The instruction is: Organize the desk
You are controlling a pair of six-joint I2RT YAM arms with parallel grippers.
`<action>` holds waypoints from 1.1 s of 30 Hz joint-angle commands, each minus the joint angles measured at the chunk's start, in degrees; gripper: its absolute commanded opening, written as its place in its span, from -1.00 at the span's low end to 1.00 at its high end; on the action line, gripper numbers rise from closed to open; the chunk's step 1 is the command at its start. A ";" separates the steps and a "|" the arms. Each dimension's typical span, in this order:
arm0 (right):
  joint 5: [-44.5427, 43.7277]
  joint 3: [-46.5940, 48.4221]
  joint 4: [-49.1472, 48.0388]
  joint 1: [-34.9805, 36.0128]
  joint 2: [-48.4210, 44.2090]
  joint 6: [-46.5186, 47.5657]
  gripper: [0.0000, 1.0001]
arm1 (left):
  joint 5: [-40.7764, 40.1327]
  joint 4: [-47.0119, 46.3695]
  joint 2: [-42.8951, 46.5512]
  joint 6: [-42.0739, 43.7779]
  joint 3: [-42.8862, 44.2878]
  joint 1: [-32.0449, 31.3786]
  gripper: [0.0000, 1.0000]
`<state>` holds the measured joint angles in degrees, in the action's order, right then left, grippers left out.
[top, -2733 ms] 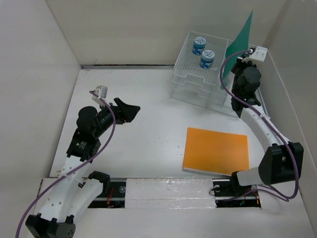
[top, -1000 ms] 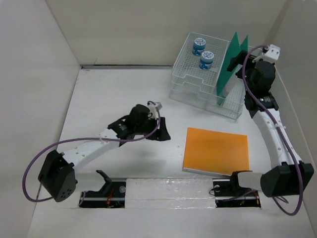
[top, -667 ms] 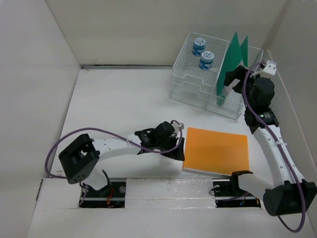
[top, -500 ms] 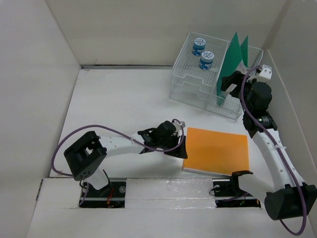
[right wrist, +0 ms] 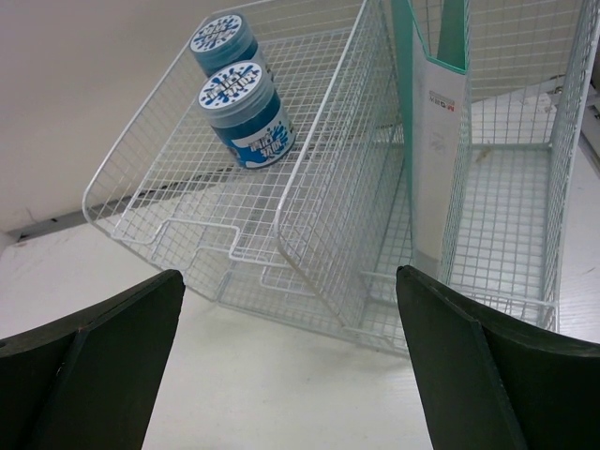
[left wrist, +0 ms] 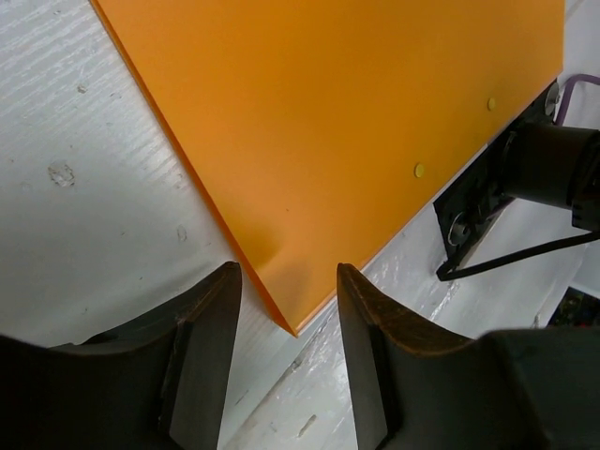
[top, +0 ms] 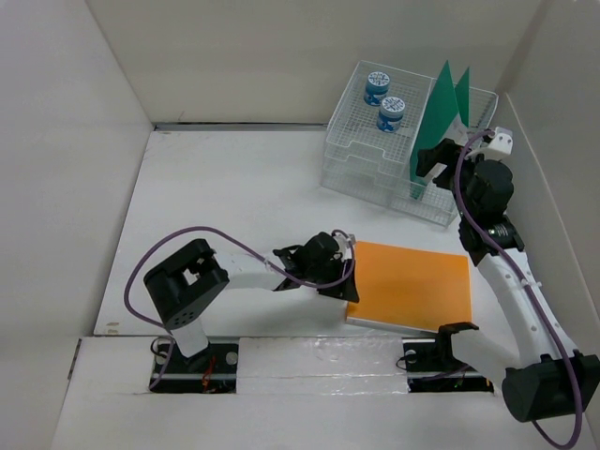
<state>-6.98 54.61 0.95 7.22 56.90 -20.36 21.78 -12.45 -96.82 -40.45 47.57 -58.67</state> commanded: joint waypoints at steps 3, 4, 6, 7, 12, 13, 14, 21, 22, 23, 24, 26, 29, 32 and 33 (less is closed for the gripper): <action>0.39 -0.20 -2.53 0.42 -0.92 -0.03 1.00 | 1.51 -2.06 -1.71 -0.25 0.85 -1.09 -0.25; 0.48 -0.21 -2.62 0.42 -0.83 -0.03 1.00 | 1.51 -1.88 -2.23 -0.16 0.86 -1.09 -0.25; 0.48 -0.21 -2.71 0.42 -0.74 -0.12 1.00 | 1.51 -1.79 -2.59 -0.25 0.68 -1.09 -0.28; 0.48 -0.29 -2.71 0.42 -0.74 -0.12 1.00 | 1.16 -1.70 -2.76 -0.25 0.77 -1.09 -0.28; 0.57 -0.47 -3.06 0.42 -0.74 -0.12 1.00 | 1.42 -2.05 -3.03 -0.42 0.51 -1.09 -0.31; 0.57 -0.56 -3.06 0.42 -0.83 -0.21 1.00 | 2.55 -2.66 -3.12 -0.60 0.42 -1.09 -0.34; 0.57 -0.64 -3.06 0.42 -0.74 -0.21 1.00 | 3.17 -3.89 -3.38 -1.29 0.16 -1.09 -0.38; 0.83 -3.63 -3.58 0.42 -1.80 -1.52 1.00 | 3.01 -8.11 -5.75 -4.02 -1.42 -3.38 -1.00; 1.09 -4.07 -4.02 0.42 -1.97 -1.70 1.00 | 2.83 -8.73 -5.84 -4.46 -1.78 -3.38 -1.00; 1.09 -4.59 -4.03 0.94 -2.06 -1.87 1.00 | 2.31 -9.17 -5.49 -5.07 -2.04 -3.38 -1.00; 1.01 -4.86 -3.77 0.95 -2.32 -1.88 1.00 | 0.74 -9.61 -4.97 -5.43 -2.74 -3.38 -1.00; 0.92 -5.39 -3.76 1.47 -2.59 -2.05 1.00 | -0.85 -10.40 -3.04 -6.13 -3.71 -3.38 -1.00; -0.66 -6.97 -2.80 2.61 -3.55 -2.93 1.00 | -3.93 -10.84 0.38 -6.84 -5.64 -2.85 -1.00; -4.17 -10.22 -2.09 3.32 -4.61 -4.33 1.00 | -5.34 -11.98 4.94 -7.37 -9.68 0.39 -1.00; -5.05 -11.88 -2.01 3.85 -4.61 -4.60 1.00 | -6.30 -12.07 6.36 -7.28 -12.04 1.36 -1.00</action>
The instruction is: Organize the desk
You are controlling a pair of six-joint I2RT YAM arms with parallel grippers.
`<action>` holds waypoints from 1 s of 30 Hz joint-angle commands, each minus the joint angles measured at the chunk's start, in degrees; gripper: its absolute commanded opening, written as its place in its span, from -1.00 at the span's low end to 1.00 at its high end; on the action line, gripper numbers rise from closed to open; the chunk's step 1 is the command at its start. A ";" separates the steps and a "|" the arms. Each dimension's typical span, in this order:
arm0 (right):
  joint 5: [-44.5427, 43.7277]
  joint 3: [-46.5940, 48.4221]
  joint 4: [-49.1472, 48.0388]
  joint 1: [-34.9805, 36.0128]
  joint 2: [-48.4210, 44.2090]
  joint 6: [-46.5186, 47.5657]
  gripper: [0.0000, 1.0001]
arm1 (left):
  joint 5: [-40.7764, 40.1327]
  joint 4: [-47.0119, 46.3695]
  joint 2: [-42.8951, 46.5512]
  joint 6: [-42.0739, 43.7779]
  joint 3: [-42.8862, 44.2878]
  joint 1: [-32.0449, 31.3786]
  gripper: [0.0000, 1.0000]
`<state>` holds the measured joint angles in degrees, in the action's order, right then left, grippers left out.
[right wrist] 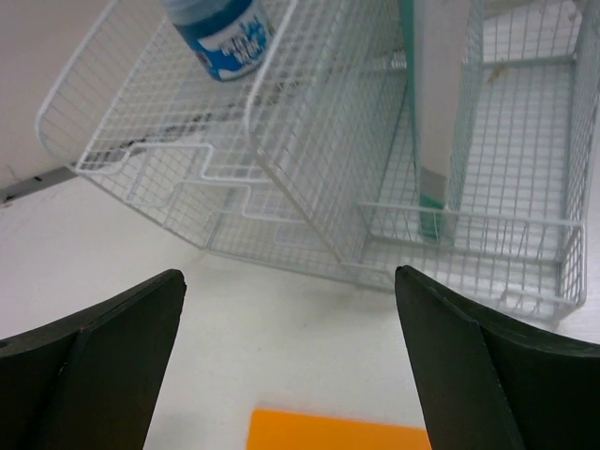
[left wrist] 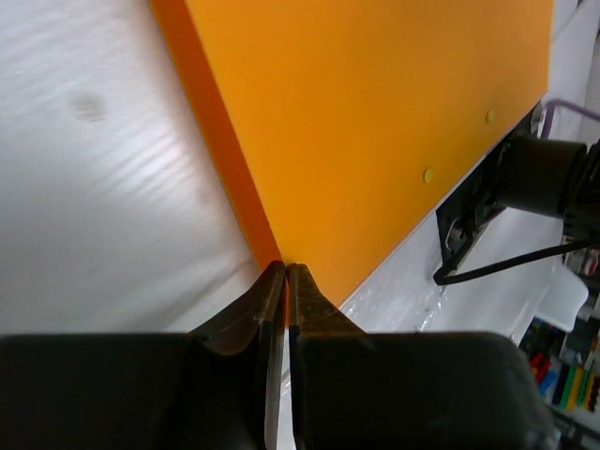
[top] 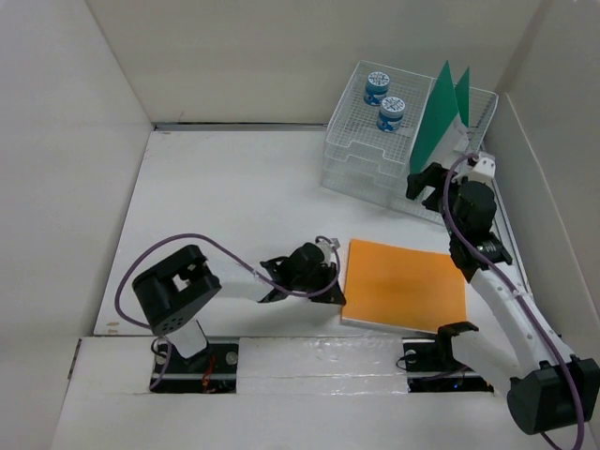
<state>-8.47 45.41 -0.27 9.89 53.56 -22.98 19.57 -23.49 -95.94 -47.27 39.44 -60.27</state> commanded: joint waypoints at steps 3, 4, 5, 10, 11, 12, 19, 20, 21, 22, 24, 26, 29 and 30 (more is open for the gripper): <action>-5.50 -4.97 0.09 1.18 -1.09 -2.94 0.76 | -4.81 -0.51 10.15 0.33 -7.96 6.65 -1.00; -6.20 -6.63 0.10 1.18 -0.92 -3.38 0.67 | -4.89 -0.07 11.12 1.03 -8.76 7.61 -1.00; -6.56 -7.69 0.10 1.18 -0.65 -3.65 0.59 | -5.07 0.37 13.21 1.38 -9.29 9.19 -1.00; -10.26 -11.39 4.49 -0.31 1.28 -5.58 -0.52 | -10.60 8.53 20.96 4.90 -10.87 12.27 -1.00; -8.08 -12.79 3.97 -0.92 1.98 -5.76 -0.60 | -10.09 10.02 25.32 5.95 -11.66 17.24 -1.00; -8.05 -12.80 3.62 -0.93 1.99 -5.76 -0.62 | -10.08 10.56 25.36 5.96 -12.10 17.29 -1.00; -4.54 -16.31 4.49 4.07 2.96 -8.13 -0.54 | -17.53 19.08 38.36 3.86 -13.60 23.27 -1.00; -4.80 -16.66 5.01 4.69 3.04 -8.39 -0.54 | -19.03 19.09 42.20 3.06 -13.86 23.27 -1.00; -5.85 -16.93 6.67 5.31 2.95 -8.74 -0.56 | -18.96 17.70 44.15 2.80 -14.56 23.27 -1.00; -8.12 -16.84 8.26 5.84 3.13 -9.01 -0.58 | -17.91 16.73 44.87 3.58 -14.31 23.27 -1.00; -8.58 -15.97 12.55 5.84 3.13 -10.06 -0.59 | -14.84 18.20 43.31 4.81 -10.20 21.53 -1.00; -9.98 -15.35 13.37 5.84 1.38 -10.68 -0.53 | -17.44 18.12 39.02 7.01 -6.76 11.04 -1.00; -10.08 -14.04 13.37 5.84 -2.30 -10.33 -0.15 | -24.21 21.54 27.62 10.16 4.21 -3.22 -0.56; -9.99 -13.25 14.15 5.84 -3.19 -10.24 0.05 | -24.58 22.86 24.69 10.96 8.94 -5.19 -0.44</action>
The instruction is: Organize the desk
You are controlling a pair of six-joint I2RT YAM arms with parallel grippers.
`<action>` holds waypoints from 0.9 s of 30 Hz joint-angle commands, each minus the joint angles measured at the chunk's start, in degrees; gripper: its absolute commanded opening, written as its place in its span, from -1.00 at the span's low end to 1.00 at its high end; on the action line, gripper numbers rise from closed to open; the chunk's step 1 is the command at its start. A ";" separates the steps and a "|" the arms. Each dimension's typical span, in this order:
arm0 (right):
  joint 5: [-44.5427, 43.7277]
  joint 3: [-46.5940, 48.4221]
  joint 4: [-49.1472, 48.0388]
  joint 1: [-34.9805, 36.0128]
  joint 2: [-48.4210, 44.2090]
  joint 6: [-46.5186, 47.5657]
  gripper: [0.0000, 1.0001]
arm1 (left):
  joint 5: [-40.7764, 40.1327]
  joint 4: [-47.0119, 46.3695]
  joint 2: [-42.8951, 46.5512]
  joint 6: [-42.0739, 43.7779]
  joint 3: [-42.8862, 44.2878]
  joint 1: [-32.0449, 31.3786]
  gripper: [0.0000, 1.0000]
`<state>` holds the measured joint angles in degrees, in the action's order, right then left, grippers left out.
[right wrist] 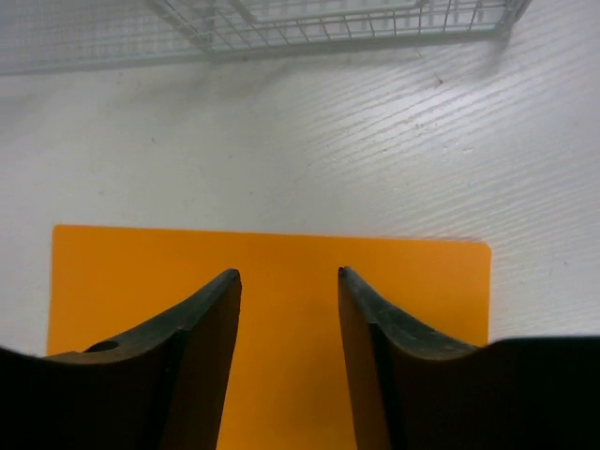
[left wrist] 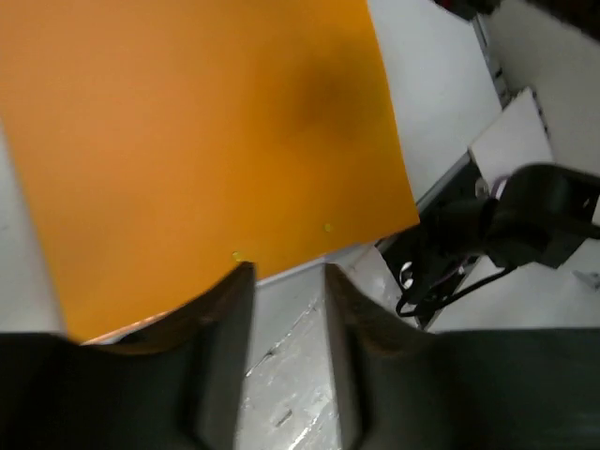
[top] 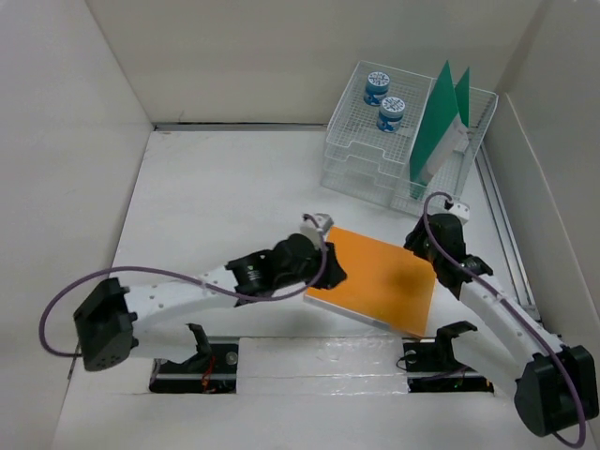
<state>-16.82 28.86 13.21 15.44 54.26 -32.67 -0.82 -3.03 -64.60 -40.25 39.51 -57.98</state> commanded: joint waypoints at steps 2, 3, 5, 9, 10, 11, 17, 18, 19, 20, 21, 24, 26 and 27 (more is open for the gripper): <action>-4.01 6.73 2.61 -0.24 -6.45 -0.03 0.24 | -3.75 1.28 -13.18 5.80 11.56 -10.75 -0.20; -5.14 8.21 5.04 -0.24 -7.23 0.32 0.28 | -3.49 -0.04 -14.66 6.06 12.34 -11.28 -0.18; -8.83 12.94 7.17 -0.24 -8.90 2.16 0.29 | -0.43 -3.63 -18.36 6.76 12.35 -11.28 -0.14; -10.52 17.54 8.67 -0.76 -11.55 4.27 0.30 | 3.10 -5.32 -27.49 7.73 17.25 -11.89 -0.09; -10.52 17.98 8.85 -1.29 -11.11 4.10 0.30 | 3.19 -5.32 -31.43 7.82 18.31 -11.90 -0.09; -10.60 17.90 9.28 -1.29 -10.67 3.49 0.30 | 3.37 -5.58 -33.29 7.82 19.20 -11.90 -0.10; -5.42 8.42 5.52 -1.29 -10.66 -0.38 0.32 | 1.97 -5.76 -42.01 6.33 18.52 -11.11 -0.18; -4.90 7.27 5.33 -1.29 -10.84 -0.82 0.32 | 2.48 -6.46 -41.93 5.80 17.20 -10.24 -0.18; -4.72 5.35 5.25 -1.29 -11.10 -1.08 0.33 | 3.27 -7.25 -41.32 4.49 15.44 -7.79 -0.20; -4.80 4.63 5.77 -1.29 -11.28 -1.26 0.36 | 4.85 -9.61 -40.70 3.78 13.51 -6.37 -0.20; -4.89 4.10 6.12 -1.29 -11.37 -1.35 0.36 | 5.91 -11.02 -40.09 2.99 8.88 -4.97 -0.20; -3.23 2.78 6.65 -1.29 -10.93 -2.05 0.41 | 9.86 -16.38 -38.24 0.18 -0.09 1.36 -0.21; -1.29 2.34 7.17 -1.29 -10.06 -2.84 0.43 | 12.84 -20.94 -36.66 -1.57 -6.68 5.57 -0.21; 0.71 2.17 7.79 -1.29 -9.27 -3.45 0.61 | 13.56 -23.14 -33.87 -2.80 -9.94 7.42 -0.22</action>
<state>-20.08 31.00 21.43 14.31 44.07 -34.15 11.16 -30.87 -98.87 -41.04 39.42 -54.78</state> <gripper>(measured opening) 0.711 0.391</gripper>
